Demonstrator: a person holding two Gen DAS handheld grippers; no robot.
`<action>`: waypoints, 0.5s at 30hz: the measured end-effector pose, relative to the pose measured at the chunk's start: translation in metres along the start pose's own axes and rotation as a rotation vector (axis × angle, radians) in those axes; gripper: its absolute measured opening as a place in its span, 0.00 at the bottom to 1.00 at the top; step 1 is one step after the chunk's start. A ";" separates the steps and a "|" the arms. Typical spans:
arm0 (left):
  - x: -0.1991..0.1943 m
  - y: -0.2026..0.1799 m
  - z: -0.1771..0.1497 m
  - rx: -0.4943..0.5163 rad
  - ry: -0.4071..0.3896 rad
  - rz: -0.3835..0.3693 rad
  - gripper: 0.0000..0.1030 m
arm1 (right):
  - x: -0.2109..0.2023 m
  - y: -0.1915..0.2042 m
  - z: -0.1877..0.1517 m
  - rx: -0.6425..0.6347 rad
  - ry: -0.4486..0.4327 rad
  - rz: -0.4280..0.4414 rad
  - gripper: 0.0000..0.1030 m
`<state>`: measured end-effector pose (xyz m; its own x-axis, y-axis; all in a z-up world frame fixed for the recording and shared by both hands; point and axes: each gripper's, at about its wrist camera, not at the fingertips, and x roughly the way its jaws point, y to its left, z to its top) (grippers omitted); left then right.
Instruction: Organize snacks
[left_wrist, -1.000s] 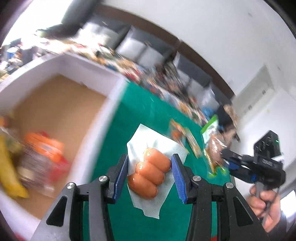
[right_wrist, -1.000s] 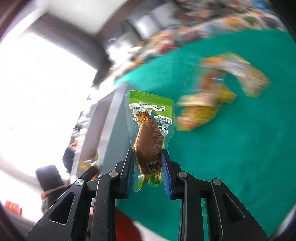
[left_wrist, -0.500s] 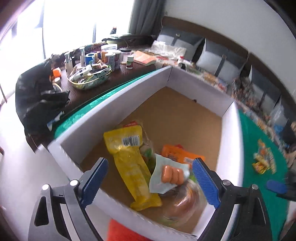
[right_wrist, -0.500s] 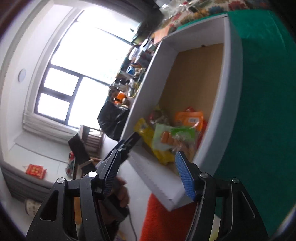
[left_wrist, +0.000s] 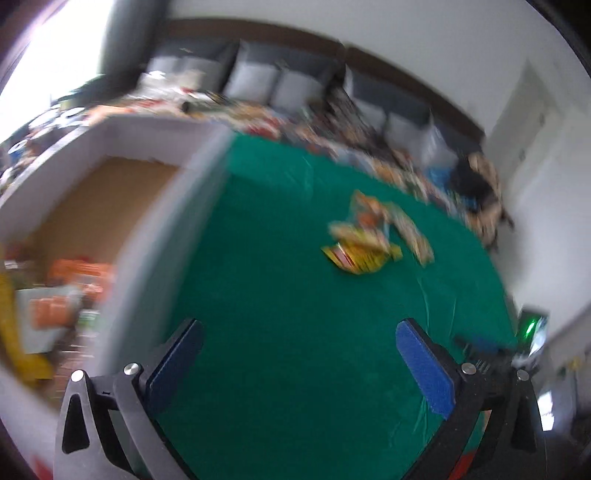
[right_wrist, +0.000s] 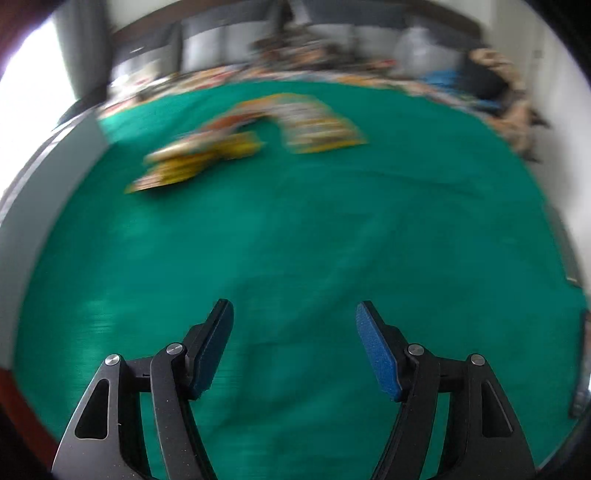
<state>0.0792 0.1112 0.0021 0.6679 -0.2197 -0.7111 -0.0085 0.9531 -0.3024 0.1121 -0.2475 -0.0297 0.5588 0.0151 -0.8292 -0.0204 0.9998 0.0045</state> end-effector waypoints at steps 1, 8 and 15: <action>0.024 -0.015 -0.004 0.036 0.034 0.015 1.00 | 0.003 -0.013 0.004 0.009 -0.007 -0.029 0.70; 0.124 -0.049 -0.007 0.144 0.120 0.135 0.99 | 0.028 -0.085 0.007 0.115 -0.031 -0.128 0.75; 0.166 -0.055 -0.008 0.220 0.117 0.221 1.00 | 0.026 -0.094 0.003 0.157 -0.042 -0.089 0.85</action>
<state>0.1846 0.0206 -0.1041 0.5773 -0.0128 -0.8164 0.0257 0.9997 0.0025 0.1315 -0.3413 -0.0500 0.5869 -0.0759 -0.8061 0.1582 0.9871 0.0223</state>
